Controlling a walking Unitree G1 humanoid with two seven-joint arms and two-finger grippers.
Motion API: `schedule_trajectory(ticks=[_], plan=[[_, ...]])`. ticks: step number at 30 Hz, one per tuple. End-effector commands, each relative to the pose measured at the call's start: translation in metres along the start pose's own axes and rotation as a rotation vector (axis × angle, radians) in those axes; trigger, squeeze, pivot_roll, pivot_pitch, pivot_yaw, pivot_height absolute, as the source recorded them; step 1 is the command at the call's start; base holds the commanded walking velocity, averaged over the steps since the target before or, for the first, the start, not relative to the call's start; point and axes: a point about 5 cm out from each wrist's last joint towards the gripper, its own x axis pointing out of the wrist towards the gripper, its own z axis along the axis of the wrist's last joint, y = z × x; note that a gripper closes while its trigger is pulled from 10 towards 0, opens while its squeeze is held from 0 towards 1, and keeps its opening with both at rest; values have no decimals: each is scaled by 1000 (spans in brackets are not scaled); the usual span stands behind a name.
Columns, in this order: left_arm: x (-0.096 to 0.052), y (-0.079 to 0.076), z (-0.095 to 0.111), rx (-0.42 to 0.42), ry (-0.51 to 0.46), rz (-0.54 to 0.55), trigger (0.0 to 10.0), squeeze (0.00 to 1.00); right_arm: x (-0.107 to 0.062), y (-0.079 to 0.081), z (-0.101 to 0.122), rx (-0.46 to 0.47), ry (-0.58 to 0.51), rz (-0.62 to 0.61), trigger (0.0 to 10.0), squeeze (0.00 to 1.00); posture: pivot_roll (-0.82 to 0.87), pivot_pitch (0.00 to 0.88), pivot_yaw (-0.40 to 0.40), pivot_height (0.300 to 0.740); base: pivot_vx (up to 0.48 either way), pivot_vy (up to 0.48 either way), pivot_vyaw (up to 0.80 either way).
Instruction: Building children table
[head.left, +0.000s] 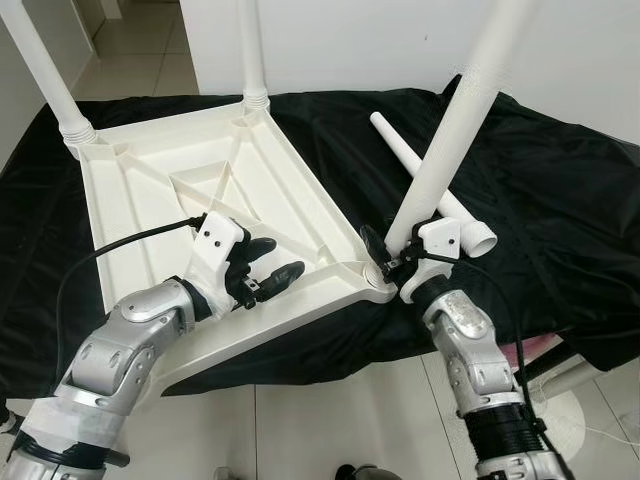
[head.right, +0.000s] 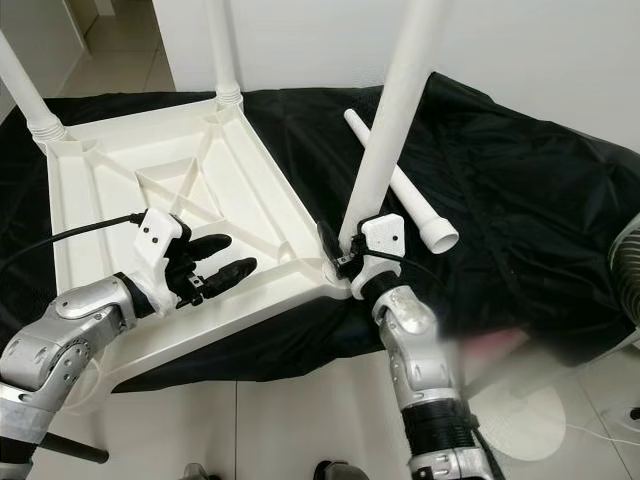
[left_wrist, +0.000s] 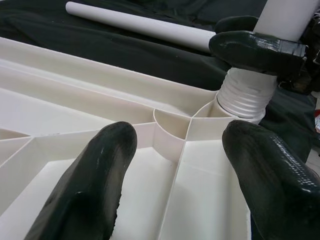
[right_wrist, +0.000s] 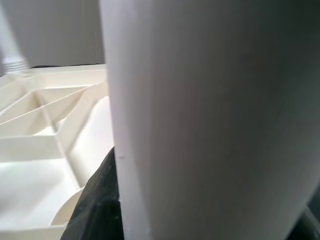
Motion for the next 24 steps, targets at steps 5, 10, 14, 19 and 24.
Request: schedule_trajectory(ticks=[5, 10, 14, 19, 24], plan=[[-1, -5, 4, 10, -9, -102, 10000, 0, -6, 5, -23, 52, 120, -227, 10000, 0, -35, 119, -12, 740, 0, 0, 0], [-1, -6, 4, 11, -10, -103, 10000, 0, -5, 6, -24, 75, 132, -391, 10000, 0, -31, 115, -21, 740, 0, 0, 0], [-1, -6, 4, 11, -11, -99, 10000, 0, -1, 20, -21, 65, 128, -446, 10000, 0, -27, 111, -28, 740, 0, 0, 0], [-2, -6, 3, 12, -12, -93, 10000, 0, 1, 30, -18, 5, 115, -406, 10000, 0, -24, 107, -36, 740, 0, 0, 0], [-3, -5, 3, 12, -12, -86, 10000, 0, 2, 27, -16, -30, 111, -409, 10000, 0, -22, 104, -41, 740, 0, 0, 0]])
